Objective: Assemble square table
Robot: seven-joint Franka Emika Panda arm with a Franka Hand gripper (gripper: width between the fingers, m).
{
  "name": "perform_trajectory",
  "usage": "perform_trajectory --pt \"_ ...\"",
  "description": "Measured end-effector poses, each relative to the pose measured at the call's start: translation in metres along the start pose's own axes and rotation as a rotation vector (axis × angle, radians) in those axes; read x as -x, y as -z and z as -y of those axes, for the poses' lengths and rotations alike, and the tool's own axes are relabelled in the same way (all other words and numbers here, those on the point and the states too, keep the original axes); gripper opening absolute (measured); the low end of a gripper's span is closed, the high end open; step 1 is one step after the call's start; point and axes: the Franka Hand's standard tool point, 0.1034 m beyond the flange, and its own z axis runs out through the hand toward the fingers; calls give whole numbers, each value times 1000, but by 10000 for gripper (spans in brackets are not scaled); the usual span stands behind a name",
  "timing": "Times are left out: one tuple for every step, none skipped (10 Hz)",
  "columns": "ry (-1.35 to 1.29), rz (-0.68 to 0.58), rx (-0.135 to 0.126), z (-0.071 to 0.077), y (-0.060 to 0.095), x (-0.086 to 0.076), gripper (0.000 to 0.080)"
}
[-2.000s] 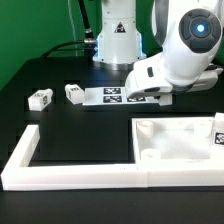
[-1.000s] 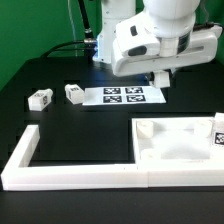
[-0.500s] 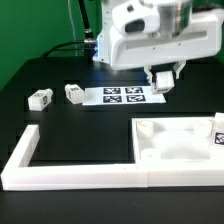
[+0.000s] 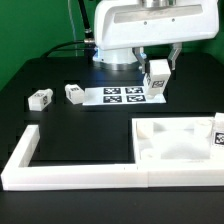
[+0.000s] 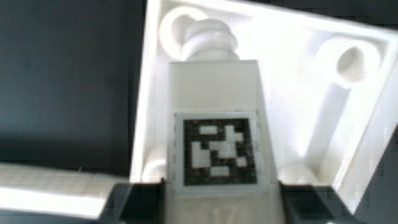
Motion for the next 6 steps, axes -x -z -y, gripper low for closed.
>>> perform_trajectory --pt "-8 -37 11 -3 -2 -1 290" --pt "-44 -72 7 -6 -5 -11 290" --pt "-83 -112 -5 -6 -6 -27 290" --pt "-121 -200 -5 -4 -9 -48 290" --pt "-129 -260 -7 7 -10 -65 290" --pt "-119 -309 -2 11 0 -80 290"
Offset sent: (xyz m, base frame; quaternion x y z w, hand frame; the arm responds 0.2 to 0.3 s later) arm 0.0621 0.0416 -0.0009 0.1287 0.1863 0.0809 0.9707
